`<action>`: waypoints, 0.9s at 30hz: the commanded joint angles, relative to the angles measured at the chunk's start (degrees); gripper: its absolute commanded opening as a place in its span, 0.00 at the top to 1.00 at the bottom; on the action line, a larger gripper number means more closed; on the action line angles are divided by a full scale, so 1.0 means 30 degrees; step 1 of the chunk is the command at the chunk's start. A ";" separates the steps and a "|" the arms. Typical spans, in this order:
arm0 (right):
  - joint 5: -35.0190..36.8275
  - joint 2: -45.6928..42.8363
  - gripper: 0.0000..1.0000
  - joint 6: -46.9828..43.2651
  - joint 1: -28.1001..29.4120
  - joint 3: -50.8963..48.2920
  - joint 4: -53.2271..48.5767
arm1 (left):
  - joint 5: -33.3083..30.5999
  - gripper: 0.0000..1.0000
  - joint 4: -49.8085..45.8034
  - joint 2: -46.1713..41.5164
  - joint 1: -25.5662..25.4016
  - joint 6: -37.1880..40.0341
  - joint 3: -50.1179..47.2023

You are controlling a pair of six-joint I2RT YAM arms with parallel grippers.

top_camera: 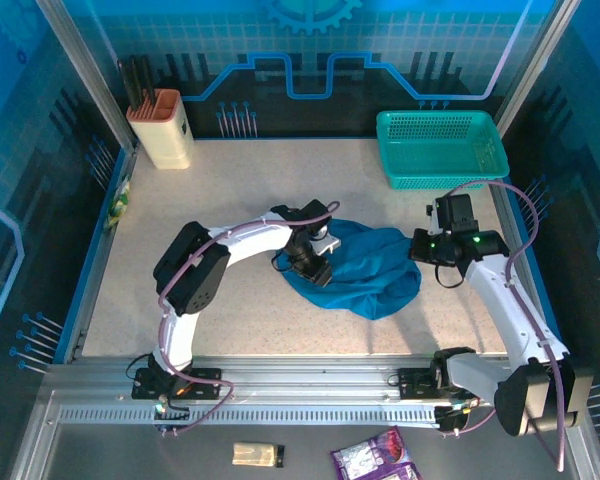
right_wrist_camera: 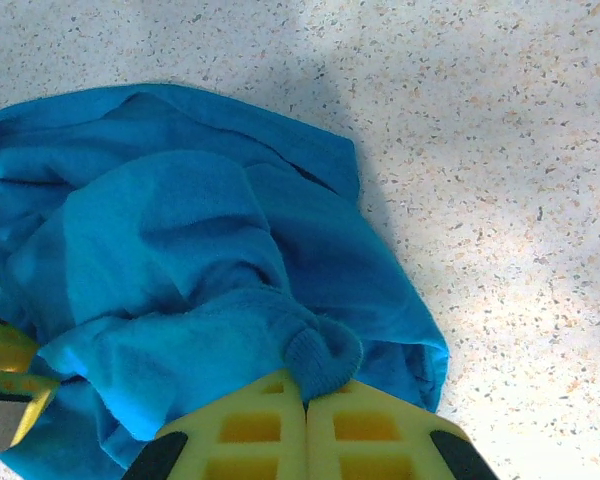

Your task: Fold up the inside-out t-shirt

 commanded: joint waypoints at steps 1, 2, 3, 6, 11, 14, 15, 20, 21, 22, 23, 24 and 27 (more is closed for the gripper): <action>-0.0179 0.0159 1.00 0.0009 -0.0154 0.0771 0.0313 | -0.0882 0.83 -0.0644 0.0235 -0.0040 0.0347 0.0594; -0.0046 0.0177 1.00 -0.0011 -0.0168 0.0903 0.0336 | -0.1284 0.89 -0.0685 0.0016 -0.0063 0.0348 0.0737; 0.0083 0.0181 1.00 -0.0036 -0.0168 0.1041 0.0378 | -0.1775 0.94 -0.0631 -0.0311 -0.0039 0.0323 0.0911; 0.0855 0.0267 1.00 -0.0380 -0.0339 0.2365 0.0431 | -0.3430 1.00 -0.0772 -0.1875 0.0036 0.0454 0.2032; 0.1721 0.1111 1.00 -0.1390 -0.1504 0.7644 0.0369 | -0.5273 1.00 -0.2423 -0.4099 0.0783 0.1368 0.7347; 0.1904 0.2086 1.00 -0.1882 -0.2201 1.2225 0.0191 | -0.5727 1.00 -0.3821 -0.4423 0.1393 0.2096 1.2008; 0.1995 0.2382 1.00 -0.2036 -0.2314 1.3710 0.0070 | -0.5953 1.00 -0.4204 -0.4417 0.1543 0.2276 1.3471; 0.0871 0.2787 1.00 -0.2301 -0.2331 1.9280 0.0926 | -0.6708 1.00 -0.5735 -0.5001 0.2240 0.2975 1.9992; 0.0319 0.2581 1.00 -0.2150 -0.2334 1.9499 0.1454 | -0.6948 1.00 -0.5655 -0.5463 0.2396 0.2998 2.0349; -0.0509 0.2249 1.00 -0.1925 -0.2282 1.9444 0.2231 | -0.7264 1.00 -0.5379 -0.6135 0.2558 0.3010 2.0401; -0.1462 0.1935 1.00 -0.1508 -0.2282 1.9119 0.3094 | -0.7617 1.00 -0.5042 -0.6932 0.2811 0.2987 2.0177; -0.2305 0.1601 1.00 -0.1053 -0.2279 1.8754 0.3862 | -0.7923 1.00 -0.4608 -0.7689 0.3044 0.2914 1.9848; -0.5054 0.0994 1.00 0.0532 -0.2057 1.7576 0.6114 | -0.8249 1.00 -0.2731 -1.0177 0.4044 0.2549 1.8053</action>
